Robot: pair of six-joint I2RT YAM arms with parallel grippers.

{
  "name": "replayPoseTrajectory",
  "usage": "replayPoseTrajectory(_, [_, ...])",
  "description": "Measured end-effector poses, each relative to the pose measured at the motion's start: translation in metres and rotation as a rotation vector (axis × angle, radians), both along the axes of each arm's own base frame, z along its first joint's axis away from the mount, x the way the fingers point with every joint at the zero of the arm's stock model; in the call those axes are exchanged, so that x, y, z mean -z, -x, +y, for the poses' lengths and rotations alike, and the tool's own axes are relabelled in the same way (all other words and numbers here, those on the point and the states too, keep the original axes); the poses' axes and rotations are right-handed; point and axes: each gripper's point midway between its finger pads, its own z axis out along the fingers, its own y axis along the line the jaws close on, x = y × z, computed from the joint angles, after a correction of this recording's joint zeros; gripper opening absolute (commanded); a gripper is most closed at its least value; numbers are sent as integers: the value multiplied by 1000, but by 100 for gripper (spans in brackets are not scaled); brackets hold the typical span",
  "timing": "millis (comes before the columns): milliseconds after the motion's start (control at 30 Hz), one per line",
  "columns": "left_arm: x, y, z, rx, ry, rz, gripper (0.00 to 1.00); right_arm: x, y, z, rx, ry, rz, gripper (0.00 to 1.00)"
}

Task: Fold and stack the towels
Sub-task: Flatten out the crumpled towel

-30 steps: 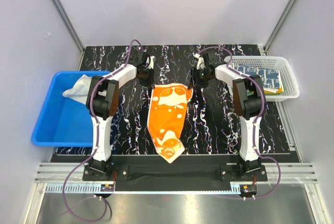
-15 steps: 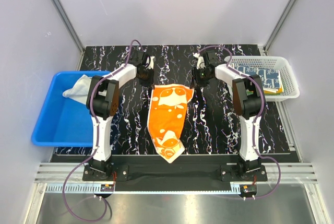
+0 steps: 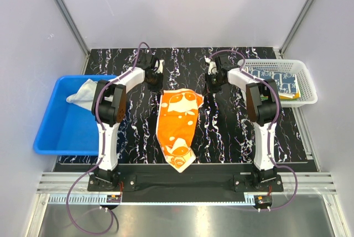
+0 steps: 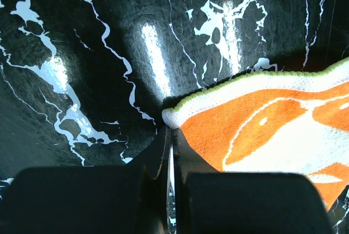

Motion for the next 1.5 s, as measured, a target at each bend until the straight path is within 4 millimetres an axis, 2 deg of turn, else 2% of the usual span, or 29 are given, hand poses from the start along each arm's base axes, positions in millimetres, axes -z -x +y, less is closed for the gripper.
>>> replayPoseTrajectory(233, [-5, 12, 3, -1, -14, 43, 0, -6, 8, -16, 36, 82, 28, 0])
replayPoseTrajectory(300, [-14, 18, 5, -2, -13, 46, 0, -22, 15, -23, 54, 108, 15, 0])
replayPoseTrajectory(333, [-25, 21, 5, -3, -8, 34, 0, -36, 20, -26, 61, 114, -1, 0])
replayPoseTrajectory(400, [-61, 30, 3, 5, 15, -21, 0, -75, 25, -32, 78, 120, -71, 0])
replayPoseTrajectory(433, [-87, 32, 0, 12, 35, -73, 0, -94, 26, -34, 84, 121, -111, 0])
replayPoseTrajectory(500, [-141, 34, -4, 20, 83, -193, 0, -146, 28, -39, 105, 115, -233, 0])
replayPoseTrajectory(633, [-263, 44, -9, 39, 209, -461, 0, -256, 33, -49, 157, 67, -490, 0])
replayPoseTrajectory(667, [-287, 48, -10, 45, 232, -511, 0, -282, 34, -51, 170, 51, -551, 0])
replayPoseTrajectory(733, [-330, 57, -13, 63, 272, -604, 0, -324, 40, -54, 187, 22, -645, 0])
replayPoseTrajectory(800, [-358, 73, -18, 91, 297, -668, 0, -360, 50, -58, 203, -7, -724, 0])
replayPoseTrajectory(933, [-392, 113, -30, 164, 314, -755, 0, -399, 84, -68, 214, -45, -816, 0])
replayPoseTrajectory(1200, [-442, 208, -38, 293, 405, -881, 0, -447, 198, -89, 165, -152, -1017, 0])
replayPoseTrajectory(1300, [-457, 233, -37, 324, 453, -911, 0, -460, 235, -90, 123, -204, -1093, 0])
replayPoseTrajectory(1400, [-466, 251, -39, 350, 496, -917, 0, -470, 257, -92, 102, -242, -1145, 0])
replayPoseTrajectory(1500, [-467, 256, -41, 357, 508, -913, 0, -475, 260, -92, 102, -248, -1157, 0])
